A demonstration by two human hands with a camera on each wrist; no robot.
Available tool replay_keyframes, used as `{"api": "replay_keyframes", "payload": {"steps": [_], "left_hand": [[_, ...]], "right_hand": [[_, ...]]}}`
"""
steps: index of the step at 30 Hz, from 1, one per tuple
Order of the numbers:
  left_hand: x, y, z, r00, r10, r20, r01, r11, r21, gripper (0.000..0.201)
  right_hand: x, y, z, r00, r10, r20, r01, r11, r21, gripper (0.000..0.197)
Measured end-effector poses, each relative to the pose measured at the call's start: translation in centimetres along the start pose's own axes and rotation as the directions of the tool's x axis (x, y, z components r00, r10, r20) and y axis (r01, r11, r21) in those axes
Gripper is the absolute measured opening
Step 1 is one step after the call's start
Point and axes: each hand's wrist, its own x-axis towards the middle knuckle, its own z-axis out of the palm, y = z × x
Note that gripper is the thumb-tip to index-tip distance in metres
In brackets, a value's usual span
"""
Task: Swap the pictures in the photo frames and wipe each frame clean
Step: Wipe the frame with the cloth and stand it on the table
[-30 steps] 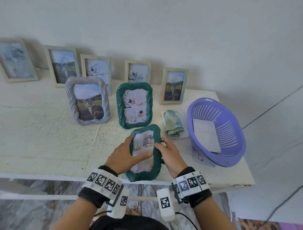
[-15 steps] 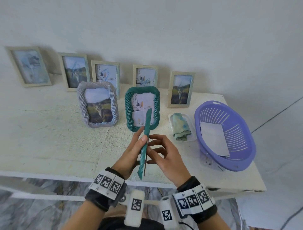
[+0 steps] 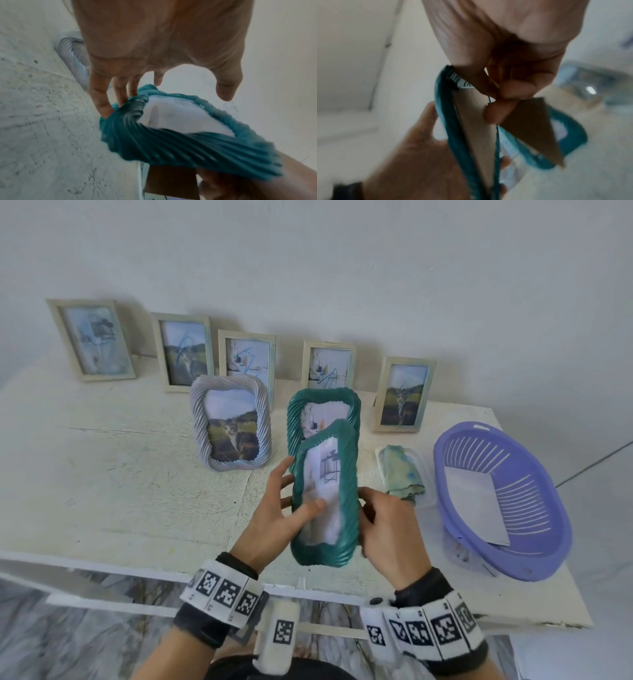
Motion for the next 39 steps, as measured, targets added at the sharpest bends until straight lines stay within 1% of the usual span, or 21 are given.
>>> {"api": "replay_keyframes", "payload": {"steps": [2, 4, 6, 7, 8, 10, 12, 13, 15, 18, 19, 21, 24, 27, 28, 30, 31, 32, 34, 35, 39], "left_hand": [[-0.3, 0.0, -0.9, 0.999, 0.043, -0.008, -0.042, 0.996, 0.073, 0.1], [-0.4, 0.0, -2.2, 0.997, 0.032, -0.068, -0.029, 0.999, 0.044, 0.091], [-0.2, 0.0, -4.1, 0.988, -0.053, -0.145, 0.042, 0.996, -0.074, 0.071], [-0.1, 0.2, -5.2, 0.98, -0.116, -0.159, 0.094, 0.985, -0.143, 0.062], [0.0, 0.3, -6.3, 0.972, -0.181, -0.149, 0.148, 0.966, -0.211, 0.06], [0.3, 0.2, -8.7, 0.956, -0.277, -0.094, 0.235, 0.919, -0.315, 0.069], [0.5, 0.2, -11.0, 0.947, -0.317, -0.052, 0.278, 0.891, -0.359, 0.075], [0.5, 0.2, -12.2, 0.945, -0.323, -0.053, 0.282, 0.887, -0.365, 0.076], [0.5, 0.4, -14.8, 0.94, -0.33, -0.08, 0.278, 0.882, -0.38, 0.076], [0.3, 1.5, -18.9, 0.949, -0.309, -0.063, 0.262, 0.884, -0.387, 0.075], [0.2, 1.9, -20.2, 0.948, -0.31, -0.076, 0.261, 0.891, -0.372, 0.075], [0.2, 2.5, -22.5, 0.939, -0.304, -0.159, 0.251, 0.926, -0.283, 0.072], [0.9, 3.1, -25.7, 0.936, -0.241, -0.256, 0.209, 0.967, -0.145, 0.078], [2.6, 3.0, -28.2, 0.933, -0.221, -0.285, 0.156, 0.959, -0.236, 0.082], [3.2, 3.1, -28.8, 0.928, -0.222, -0.299, 0.136, 0.95, -0.28, 0.08], [4.7, 3.0, -29.9, 0.919, -0.218, -0.329, 0.102, 0.936, -0.337, 0.077], [5.4, 3.0, -30.3, 0.915, -0.209, -0.344, 0.082, 0.933, -0.349, 0.078], [6.2, 2.7, -30.8, 0.91, -0.199, -0.363, 0.064, 0.934, -0.351, 0.081], [7.7, 2.0, -31.9, 0.899, -0.183, -0.399, 0.044, 0.942, -0.334, 0.087], [8.5, 1.3, -32.4, 0.894, -0.182, -0.41, 0.043, 0.944, -0.326, 0.09], [10.7, -0.2, -33.7, 0.896, -0.179, -0.407, 0.045, 0.947, -0.319, 0.092]], "right_hand": [[0.5, -0.3, 0.7, 0.994, 0.108, 0.036, -0.114, 0.958, 0.263, 0.021], [0.7, -0.9, 1.4, 0.976, 0.184, 0.12, -0.218, 0.867, 0.448, 0.023], [1.1, -0.9, 2.7, 0.962, 0.197, 0.187, -0.269, 0.793, 0.547, 0.021], [1.3, -1.1, 3.3, 0.96, 0.185, 0.212, -0.277, 0.754, 0.596, 0.028], [1.5, -1.5, 4.0, 0.953, 0.18, 0.243, -0.297, 0.707, 0.642, 0.038], [2.2, -2.8, 5.2, 0.942, 0.163, 0.292, -0.329, 0.603, 0.726, 0.036], [3.0, -4.3, 6.4, 0.928, 0.126, 0.35, -0.361, 0.529, 0.768, 0.035], [3.5, -5.2, 7.2, 0.925, 0.102, 0.367, -0.365, 0.516, 0.775, 0.034], [4.6, -6.9, 9.1, 0.926, 0.044, 0.376, -0.342, 0.522, 0.781, 0.029], [6.9, -9.5, 11.4, 0.907, 0.036, 0.42, -0.372, 0.538, 0.756, 0.017], [7.8, -10.1, 12.2, 0.896, 0.034, 0.443, -0.388, 0.548, 0.741, 0.023], [9.5, -11.8, 13.4, 0.866, 0.054, 0.498, -0.449, 0.524, 0.724, 0.034], [11.9, -14.8, 15.2, 0.871, 0.102, 0.48, -0.469, 0.462, 0.753, 0.033], [13.8, -17.0, 16.8, 0.916, 0.13, 0.379, -0.392, 0.482, 0.783, 0.035], [14.3, -17.7, 17.2, 0.939, 0.105, 0.327, -0.331, 0.53, 0.78, 0.034], [15.3, -18.6, 18.6, 0.974, 0.028, 0.226, -0.183, 0.687, 0.703, 0.029], [15.6, -19.1, 19.4, 0.976, 0.0, 0.217, -0.142, 0.753, 0.642, 0.034], [15.9, -19.4, 20.3, 0.971, -0.012, 0.239, -0.134, 0.798, 0.587, 0.046], [16.6, -20.0, 21.7, 0.955, -0.017, 0.296, -0.148, 0.838, 0.525, 0.071], [16.8, -20.3, 22.1, 0.95, -0.015, 0.312, -0.151, 0.854, 0.499, 0.077], [17.9, -21.4, 22.5, 0.941, 0.013, 0.338, -0.148, 0.914, 0.378, 0.077]]}}
